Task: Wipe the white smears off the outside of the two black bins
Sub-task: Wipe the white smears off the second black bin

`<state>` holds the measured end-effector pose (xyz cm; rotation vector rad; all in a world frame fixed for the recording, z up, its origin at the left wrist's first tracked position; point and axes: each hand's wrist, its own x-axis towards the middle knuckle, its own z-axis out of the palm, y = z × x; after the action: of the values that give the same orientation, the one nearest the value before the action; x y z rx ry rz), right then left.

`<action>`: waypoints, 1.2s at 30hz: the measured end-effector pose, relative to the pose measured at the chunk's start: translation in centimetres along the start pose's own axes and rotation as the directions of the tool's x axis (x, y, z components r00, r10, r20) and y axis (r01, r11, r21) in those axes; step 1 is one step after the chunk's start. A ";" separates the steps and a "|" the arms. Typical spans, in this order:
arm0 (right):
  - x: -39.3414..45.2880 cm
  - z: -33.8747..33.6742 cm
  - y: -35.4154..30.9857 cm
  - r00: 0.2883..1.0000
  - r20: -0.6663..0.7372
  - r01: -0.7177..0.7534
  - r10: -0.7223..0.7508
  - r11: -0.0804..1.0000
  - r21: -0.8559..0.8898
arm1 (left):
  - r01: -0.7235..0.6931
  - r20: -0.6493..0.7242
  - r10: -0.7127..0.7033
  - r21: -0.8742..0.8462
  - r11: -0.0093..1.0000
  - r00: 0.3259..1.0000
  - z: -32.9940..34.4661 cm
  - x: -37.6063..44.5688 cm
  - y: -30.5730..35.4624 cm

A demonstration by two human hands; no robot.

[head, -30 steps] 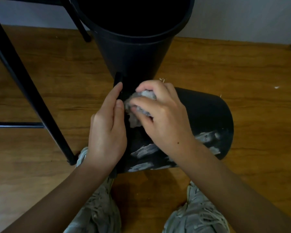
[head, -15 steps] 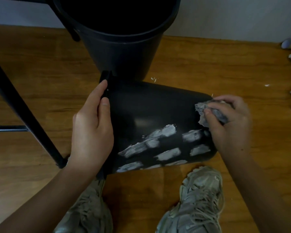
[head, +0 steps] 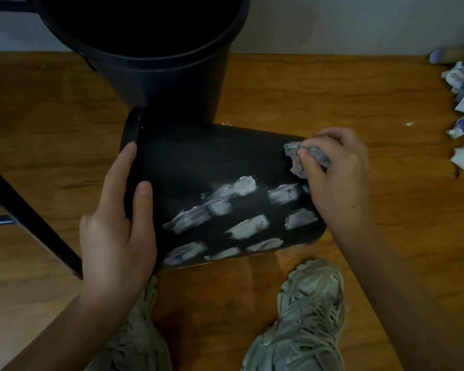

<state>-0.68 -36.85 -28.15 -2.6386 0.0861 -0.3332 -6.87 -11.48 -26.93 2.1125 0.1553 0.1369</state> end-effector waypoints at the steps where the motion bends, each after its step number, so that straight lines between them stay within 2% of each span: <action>1: 0.2 0.1 0.0 1.000 0.003 0.000 0.000 1.000 -0.001 | -0.002 -0.007 0.002 0.007 1.000 1.000 0.0 0.0 0.0; 9: 0.5 0.5 -0.1 0.995 0.100 -0.006 -0.001 0.998 0.068 | 0.052 -0.048 -0.049 0.060 0.997 0.998 -1.1 2.0 0.0; 17: 0.6 0.5 -0.8 0.992 0.116 0.035 -0.045 0.996 0.085 | 0.068 -0.115 -0.057 0.092 0.993 0.992 -1.2 3.3 -0.8; 19: -0.3 0.5 -1.7 0.992 0.098 0.073 -0.080 0.994 0.076 | 0.071 -0.123 -0.059 0.100 0.992 0.991 -1.2 3.5 -0.6; 23: -3.3 0.8 -3.5 0.963 0.072 0.251 -0.261 0.960 0.127 | 0.082 -0.114 -0.067 0.135 0.987 0.991 -1.3 3.9 0.0; 25: -4.2 0.6 -3.2 0.950 0.064 0.295 -0.307 0.944 0.151 | 0.090 -0.115 -0.073 0.146 0.985 0.991 -1.4 3.9 0.0; 31: -1.0 0.9 -3.4 0.980 0.128 0.139 -0.151 0.985 0.101 | 0.090 -0.065 -0.080 0.173 0.981 0.995 -1.6 3.7 -0.3; 36: -4.0 0.4 -3.2 0.948 0.063 0.305 -0.313 0.945 0.115 | 0.088 -0.066 -0.078 0.161 0.983 0.995 -1.6 3.8 -0.5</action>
<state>-4.49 -33.39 -27.91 -2.5548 -0.3671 -0.3241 -3.41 -9.28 -26.39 2.2629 0.2994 0.1414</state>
